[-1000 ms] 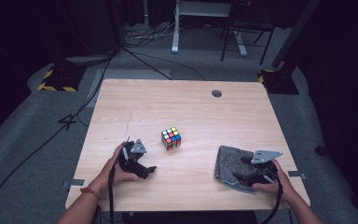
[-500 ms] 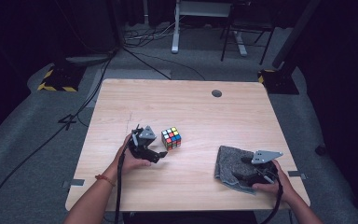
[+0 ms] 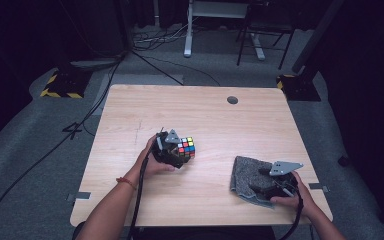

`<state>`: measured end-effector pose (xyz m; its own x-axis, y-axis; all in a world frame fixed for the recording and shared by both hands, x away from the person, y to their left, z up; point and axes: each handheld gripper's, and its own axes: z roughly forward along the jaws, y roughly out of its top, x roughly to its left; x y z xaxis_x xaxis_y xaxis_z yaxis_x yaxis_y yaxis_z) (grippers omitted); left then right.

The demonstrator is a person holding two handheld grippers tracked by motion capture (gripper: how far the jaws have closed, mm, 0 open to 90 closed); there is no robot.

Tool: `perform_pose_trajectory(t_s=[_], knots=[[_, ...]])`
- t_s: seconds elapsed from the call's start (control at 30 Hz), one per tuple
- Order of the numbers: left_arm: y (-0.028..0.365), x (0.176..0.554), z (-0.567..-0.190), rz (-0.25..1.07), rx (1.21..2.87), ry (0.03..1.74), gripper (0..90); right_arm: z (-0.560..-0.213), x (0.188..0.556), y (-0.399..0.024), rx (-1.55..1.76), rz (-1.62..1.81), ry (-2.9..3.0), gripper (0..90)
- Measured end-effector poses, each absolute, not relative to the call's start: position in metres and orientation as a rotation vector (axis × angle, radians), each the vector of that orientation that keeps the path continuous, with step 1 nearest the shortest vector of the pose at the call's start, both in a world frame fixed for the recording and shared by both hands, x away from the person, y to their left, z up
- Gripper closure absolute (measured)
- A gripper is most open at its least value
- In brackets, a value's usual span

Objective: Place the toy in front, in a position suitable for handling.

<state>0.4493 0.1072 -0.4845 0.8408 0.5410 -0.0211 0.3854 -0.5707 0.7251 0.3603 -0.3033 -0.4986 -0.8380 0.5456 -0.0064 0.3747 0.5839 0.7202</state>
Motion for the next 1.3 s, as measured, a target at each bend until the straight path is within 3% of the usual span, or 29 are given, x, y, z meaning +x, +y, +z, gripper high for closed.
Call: perform_pose_trajectory(t_s=[0.33,0.5,1.0,1.17,1.3], knots=[[0.099,0.463,-0.494,0.181,2.276,0.614,16.4,-0.499,0.36,-0.304,0.763,1.105,2.581,24.5],[0.106,0.458,-0.491,0.201,2.261,0.609,31.7,-0.499,0.36,-0.304,0.764,1.106,2.581,24.5],[0.109,0.419,-0.487,0.173,2.328,0.513,33.2,-0.499,0.359,-0.303,0.771,1.1,2.583,25.2],[0.113,0.399,-0.487,0.143,2.344,0.472,33.4,-0.497,0.359,-0.302,0.767,1.089,2.598,30.7],[0.116,0.382,-0.486,0.137,2.36,0.439,33.5,-0.496,0.359,-0.299,0.758,1.094,2.601,44.0]])
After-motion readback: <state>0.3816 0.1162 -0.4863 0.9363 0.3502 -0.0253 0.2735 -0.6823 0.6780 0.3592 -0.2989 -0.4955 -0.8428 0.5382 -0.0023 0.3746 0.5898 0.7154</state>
